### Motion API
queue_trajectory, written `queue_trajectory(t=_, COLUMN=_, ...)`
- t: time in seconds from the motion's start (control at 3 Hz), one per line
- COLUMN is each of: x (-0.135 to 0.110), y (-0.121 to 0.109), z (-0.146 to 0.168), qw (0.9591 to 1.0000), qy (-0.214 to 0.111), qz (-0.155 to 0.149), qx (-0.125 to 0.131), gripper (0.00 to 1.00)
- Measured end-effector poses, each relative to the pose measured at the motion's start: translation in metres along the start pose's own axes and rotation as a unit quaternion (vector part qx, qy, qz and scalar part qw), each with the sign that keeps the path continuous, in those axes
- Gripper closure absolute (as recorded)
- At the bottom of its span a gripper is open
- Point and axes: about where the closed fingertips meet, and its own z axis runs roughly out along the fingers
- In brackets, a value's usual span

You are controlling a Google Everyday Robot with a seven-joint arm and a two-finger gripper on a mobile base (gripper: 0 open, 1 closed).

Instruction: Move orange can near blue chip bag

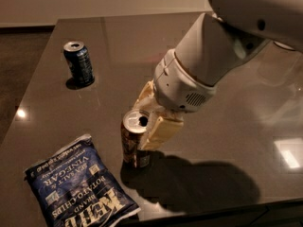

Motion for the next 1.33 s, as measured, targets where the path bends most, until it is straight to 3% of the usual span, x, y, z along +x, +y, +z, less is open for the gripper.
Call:
queue_trajectory(t=0.67, x=-0.0002, y=0.0011, z=0.0065, qw=1.0, qy=0.006, qz=-0.005, qx=-0.003, gripper=0.14)
queue_trajectory(t=1.0, x=-0.0023, y=0.0018, z=0.0056, qw=0.9999, qy=0.007, qz=-0.007, qx=-0.001, gripper=0.0)
queue_trajectory(t=1.33, x=-0.0024, y=0.0018, z=0.0056, qw=0.9999, qy=0.007, qz=-0.007, qx=-0.001, gripper=0.0)
